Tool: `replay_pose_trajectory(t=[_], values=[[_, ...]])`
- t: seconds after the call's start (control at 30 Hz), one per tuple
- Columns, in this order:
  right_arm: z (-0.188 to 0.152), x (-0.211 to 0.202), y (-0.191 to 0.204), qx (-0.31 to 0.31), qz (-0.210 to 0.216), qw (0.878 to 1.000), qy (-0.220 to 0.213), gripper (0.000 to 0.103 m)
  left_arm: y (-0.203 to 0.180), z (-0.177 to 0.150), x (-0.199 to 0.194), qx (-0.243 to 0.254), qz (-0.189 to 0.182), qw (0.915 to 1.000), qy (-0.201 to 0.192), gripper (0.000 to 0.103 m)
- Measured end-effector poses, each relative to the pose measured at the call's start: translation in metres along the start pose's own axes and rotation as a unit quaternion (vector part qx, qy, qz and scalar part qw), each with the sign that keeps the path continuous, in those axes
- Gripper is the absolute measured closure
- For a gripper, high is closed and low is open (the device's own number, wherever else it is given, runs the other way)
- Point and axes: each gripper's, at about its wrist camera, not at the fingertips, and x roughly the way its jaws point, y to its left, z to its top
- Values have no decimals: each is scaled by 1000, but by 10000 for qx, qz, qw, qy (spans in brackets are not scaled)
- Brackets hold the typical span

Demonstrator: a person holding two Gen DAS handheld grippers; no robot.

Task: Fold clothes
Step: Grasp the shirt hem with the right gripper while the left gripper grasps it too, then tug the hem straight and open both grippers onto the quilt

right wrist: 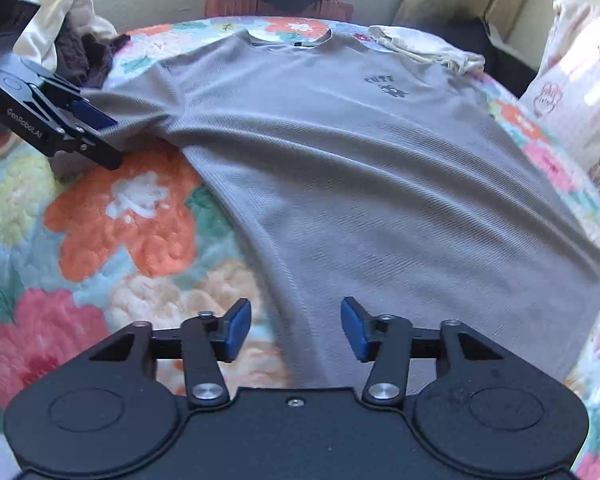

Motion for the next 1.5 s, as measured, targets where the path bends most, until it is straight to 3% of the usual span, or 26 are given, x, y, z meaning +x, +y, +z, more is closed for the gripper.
replay_pose_trajectory(t=[0.03, 0.1, 0.13, 0.17, 0.2, 0.23, 0.4, 0.47, 0.57, 0.83, 0.93, 1.03, 1.17, 1.27, 1.3, 1.37, 1.43, 1.5], values=[[-3, 5, -1, -89, -159, 9998, 106, 46, -1, -1, 7, 137, 207, 9997, 66, 37], [-12, 15, -2, -194, -357, 9989, 240, 47, 3, 1, 12, 193, 616, 9979, 67, 84], [-18, 17, -5, -185, -325, 9990, 232, 51, 6, 3, 10, 123, 702, 9974, 47, 95], [-23, 17, -7, -134, -280, 9993, 228, 76, 11, 5, 4, -27, 683, 9977, 17, 100], [-28, 16, -10, -27, -234, 9993, 304, 96, 17, 6, -3, -212, 611, 9979, -38, 100], [-32, 11, -14, 86, -208, 9990, 381, 100, 22, 7, -13, -383, 495, 9979, -146, 100], [-34, -37, -29, 394, 252, 9986, 255, 99, 19, 6, -47, -588, 288, 9952, -728, 100], [-36, -39, -30, 434, 229, 9981, 369, 99, 15, 1, -36, -464, 222, 9973, -529, 100], [-50, -22, -23, 598, 203, 9962, 596, 99, 6, -10, -12, -97, 587, 9982, -19, 100], [-65, -18, -21, 611, 501, 9938, 786, 97, 7, -14, -14, -89, 836, 9964, 66, 99], [-66, -23, -32, 1094, 721, 9880, 822, 94, 15, -16, -20, -383, 906, 9951, -53, 91], [-75, -25, -49, 1870, 1217, 9708, 884, 90, 25, -17, -28, -650, 817, 9944, -175, 86], [-78, -32, -52, 1823, 1138, 9719, 957, 85, 30, -18, -43, -862, 862, 9919, -346, 74], [-68, -45, -61, 2172, 1368, 9647, 589, 83, 32, -10, -59, -900, 841, 9907, -572, 68], [-61, -52, -65, 2192, 1383, 9649, 417, 81, 33, -7, -65, -911, 831, 9903, -646, 62], [-41, -65, -72, 2100, 1256, 9696, 87, 65, 34, -1, -75, -933, 811, 9892, -793, 61], [-11, -77, -80, 1789, 930, 9793, -149, 61, 35, 9, -84, -954, 903, 9880, -817, 61], [24, -89, -90, 1512, 676, 9855, -372, 61, 35, 20, -94, -1009, 1045, 9849, -946, 54]])
